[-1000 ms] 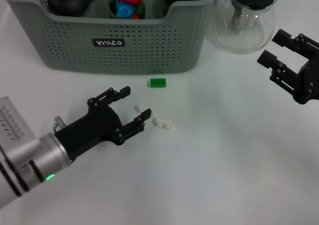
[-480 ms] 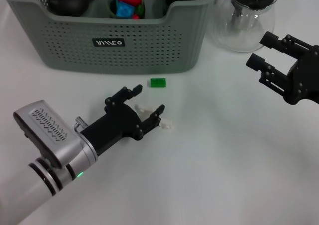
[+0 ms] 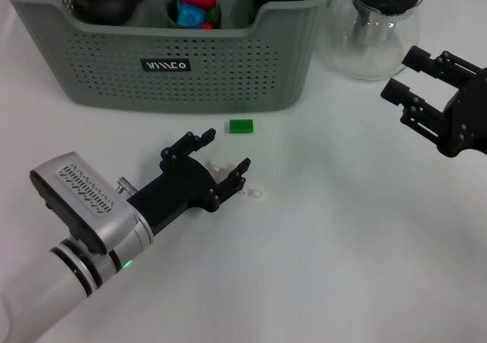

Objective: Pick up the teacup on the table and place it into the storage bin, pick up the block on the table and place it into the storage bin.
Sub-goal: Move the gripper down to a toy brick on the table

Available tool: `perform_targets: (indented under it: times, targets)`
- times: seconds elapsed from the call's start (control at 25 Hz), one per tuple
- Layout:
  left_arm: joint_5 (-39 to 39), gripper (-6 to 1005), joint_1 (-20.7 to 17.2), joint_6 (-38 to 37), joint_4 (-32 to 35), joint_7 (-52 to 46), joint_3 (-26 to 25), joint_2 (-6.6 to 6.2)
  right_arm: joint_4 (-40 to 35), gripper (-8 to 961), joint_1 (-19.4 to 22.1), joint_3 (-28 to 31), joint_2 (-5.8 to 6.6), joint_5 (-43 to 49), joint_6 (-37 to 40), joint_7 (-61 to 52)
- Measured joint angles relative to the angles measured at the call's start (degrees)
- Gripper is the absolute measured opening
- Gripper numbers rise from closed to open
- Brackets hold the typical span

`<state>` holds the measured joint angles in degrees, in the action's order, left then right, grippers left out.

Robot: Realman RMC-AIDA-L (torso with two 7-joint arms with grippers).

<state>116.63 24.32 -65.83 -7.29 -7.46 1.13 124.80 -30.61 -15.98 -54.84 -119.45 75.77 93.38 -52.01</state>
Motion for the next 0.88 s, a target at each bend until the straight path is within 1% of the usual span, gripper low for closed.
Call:
perform_targets:
  times: [0.36,0.88]
  targets:
    - [0.0,717,0.5,2.4,-0.2,-0.2,-0.1,0.00,0.2,566,0.5,0.0,0.01,0.0,0.1,0.0]
    - [0.0,718,0.0,2.6,-0.2,-0.2,-1.4,-0.17,0.4,565,1.2,0.0,0.01,0.0,0.5,-0.4]
